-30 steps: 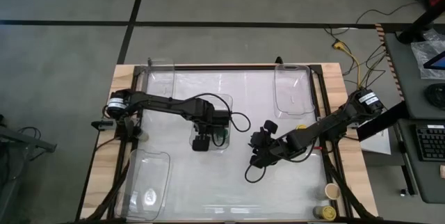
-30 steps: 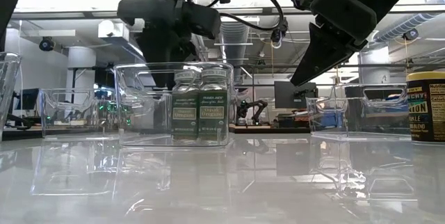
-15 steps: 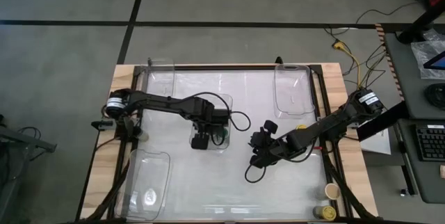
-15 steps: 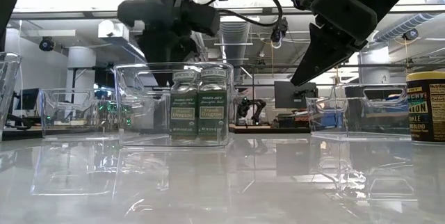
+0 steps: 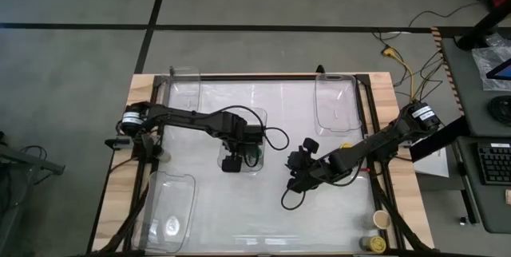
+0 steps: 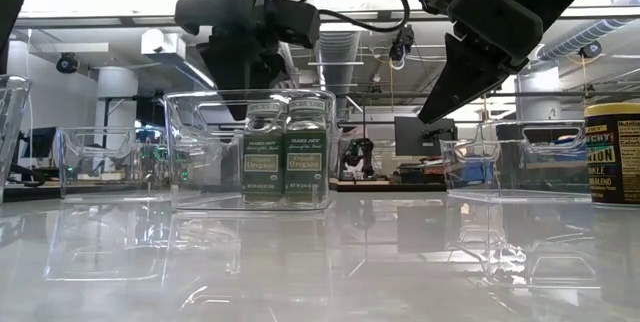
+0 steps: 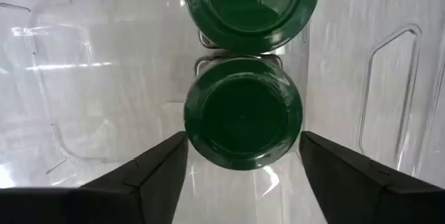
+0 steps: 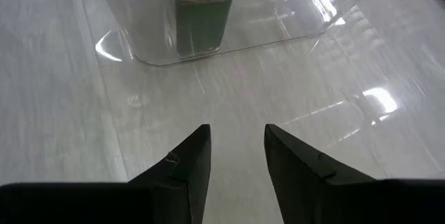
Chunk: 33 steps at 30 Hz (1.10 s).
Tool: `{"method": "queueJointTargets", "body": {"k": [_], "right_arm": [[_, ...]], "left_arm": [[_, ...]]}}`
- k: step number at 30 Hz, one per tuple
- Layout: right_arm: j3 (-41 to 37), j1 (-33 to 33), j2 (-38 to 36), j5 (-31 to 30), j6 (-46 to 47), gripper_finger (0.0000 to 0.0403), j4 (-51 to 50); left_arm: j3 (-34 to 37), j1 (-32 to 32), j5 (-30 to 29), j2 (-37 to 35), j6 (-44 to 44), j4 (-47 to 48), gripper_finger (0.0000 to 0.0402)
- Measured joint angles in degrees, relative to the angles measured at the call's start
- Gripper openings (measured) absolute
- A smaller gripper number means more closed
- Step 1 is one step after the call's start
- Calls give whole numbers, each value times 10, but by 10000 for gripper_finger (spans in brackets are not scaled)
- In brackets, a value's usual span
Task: Sort spices by type
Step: Put the green seasoning bottle into the center transparent bin
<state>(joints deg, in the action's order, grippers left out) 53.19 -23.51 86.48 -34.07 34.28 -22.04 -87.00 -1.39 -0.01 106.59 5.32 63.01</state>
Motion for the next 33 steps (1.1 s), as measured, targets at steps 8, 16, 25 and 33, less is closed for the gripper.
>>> {"method": "queueJointTargets", "body": {"k": [8, 16, 25, 33], "right_arm": [[0, 0, 0, 0, -4, 141, 0], [0, 0, 0, 0, -4, 144, 0], [0, 0, 0, 0, -3, 127, 0], [0, 0, 0, 0, -2, 115, 0]], "left_arm": [[0, -5, 34, 0, 25, -17, 312], [0, -7, 40, 0, 13, -19, 313], [0, -6, -1, 0, -26, -30, 314], [0, -7, -1, -1, -45, -52, 314]]}}
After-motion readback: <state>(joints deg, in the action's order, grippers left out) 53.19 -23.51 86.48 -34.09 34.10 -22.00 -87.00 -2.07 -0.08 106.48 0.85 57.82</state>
